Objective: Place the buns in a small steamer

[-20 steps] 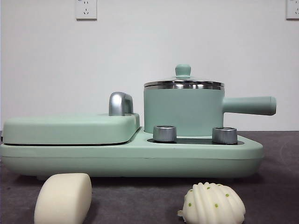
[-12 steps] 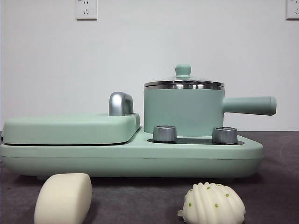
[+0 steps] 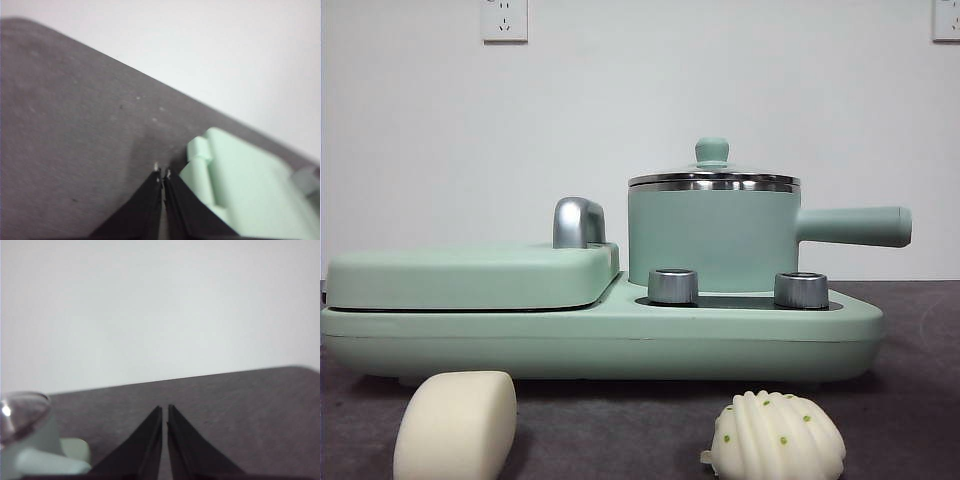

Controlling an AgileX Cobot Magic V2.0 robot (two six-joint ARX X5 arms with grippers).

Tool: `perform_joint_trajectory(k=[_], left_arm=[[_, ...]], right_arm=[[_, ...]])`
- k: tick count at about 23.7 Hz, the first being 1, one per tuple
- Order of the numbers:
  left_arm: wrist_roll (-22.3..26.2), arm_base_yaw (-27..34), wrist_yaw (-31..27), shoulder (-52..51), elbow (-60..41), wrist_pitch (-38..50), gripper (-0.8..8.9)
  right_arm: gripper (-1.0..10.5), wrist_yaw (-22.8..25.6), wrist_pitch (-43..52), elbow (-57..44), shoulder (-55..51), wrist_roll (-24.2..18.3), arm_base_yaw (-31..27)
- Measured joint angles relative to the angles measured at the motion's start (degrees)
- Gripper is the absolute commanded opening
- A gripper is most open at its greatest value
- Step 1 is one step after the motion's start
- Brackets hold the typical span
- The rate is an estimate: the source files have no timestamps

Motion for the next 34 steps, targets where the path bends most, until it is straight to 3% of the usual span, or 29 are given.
perform_joint_trajectory(k=[4, 6, 13, 15, 20, 28, 34], left_arm=[[-12.5, 0.0, 0.1, 0.0, 0.0, 3.7, 0.1], [-16.3, 0.0, 0.2, 0.0, 0.0, 6.5, 0.1], [-20.1, 0.0, 0.5, 0.0, 0.0, 21.6, 0.1], [-20.2, 0.0, 1.6, 0.0, 0.5, 22.0, 0.1], [-16.4, 0.0, 4.4, 0.8, 6.6, 16.8, 0.11], [-4.5, 0.0, 4.5, 7.2, 22.9, 2.1, 0.11], [2.9, 0.0, 4.6, 14.5, 33.1, -5.0, 0.11]], right_arm=[[0.2, 0.0, 0.0, 0.0, 0.0, 10.0, 0.0], [0.2, -0.1, 0.1, 0.0, 0.0, 12.6, 0.0], [0.1, -6.0, 2.9, 1.9, 0.0, 15.3, 0.0], [0.1, -6.4, 2.8, 4.2, 0.0, 15.3, 0.0], [0.1, -6.6, -2.4, 12.0, 1.1, 15.5, 0.0], [0.1, -13.0, -12.4, 25.7, 10.3, 15.4, 0.0], [0.1, -15.5, -16.3, 35.0, 18.8, 11.8, 0.0]])
